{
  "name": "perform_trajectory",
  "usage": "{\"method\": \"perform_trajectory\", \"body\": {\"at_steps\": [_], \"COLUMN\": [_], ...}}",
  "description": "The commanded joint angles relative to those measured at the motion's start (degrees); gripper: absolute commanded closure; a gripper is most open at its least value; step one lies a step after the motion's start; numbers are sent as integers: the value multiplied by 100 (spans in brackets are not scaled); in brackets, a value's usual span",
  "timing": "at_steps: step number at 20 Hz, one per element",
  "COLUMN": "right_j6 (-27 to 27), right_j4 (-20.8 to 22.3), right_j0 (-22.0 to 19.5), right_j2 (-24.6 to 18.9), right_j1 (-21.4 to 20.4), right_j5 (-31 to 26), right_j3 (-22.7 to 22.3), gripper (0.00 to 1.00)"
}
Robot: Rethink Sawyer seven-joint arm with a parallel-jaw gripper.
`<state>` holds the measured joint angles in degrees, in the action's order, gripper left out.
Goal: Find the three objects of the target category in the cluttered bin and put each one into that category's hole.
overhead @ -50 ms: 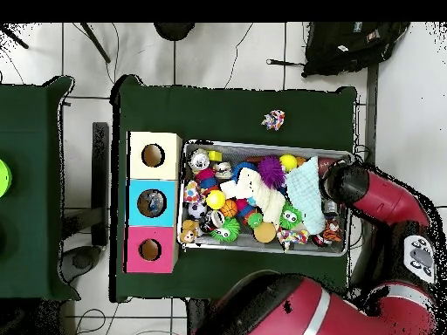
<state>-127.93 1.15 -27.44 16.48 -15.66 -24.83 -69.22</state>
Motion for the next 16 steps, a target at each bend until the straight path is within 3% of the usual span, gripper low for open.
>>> {"method": "perform_trajectory", "body": {"at_steps": [1, 16], "right_j6": [266, 367], "right_j4": [6, 95], "right_j0": [-434, -562], "right_j2": [-945, -1148], "right_j1": [197, 29], "right_j5": [-389, -1117], "right_j3": [-234, -404], "gripper": [0, 0]}}
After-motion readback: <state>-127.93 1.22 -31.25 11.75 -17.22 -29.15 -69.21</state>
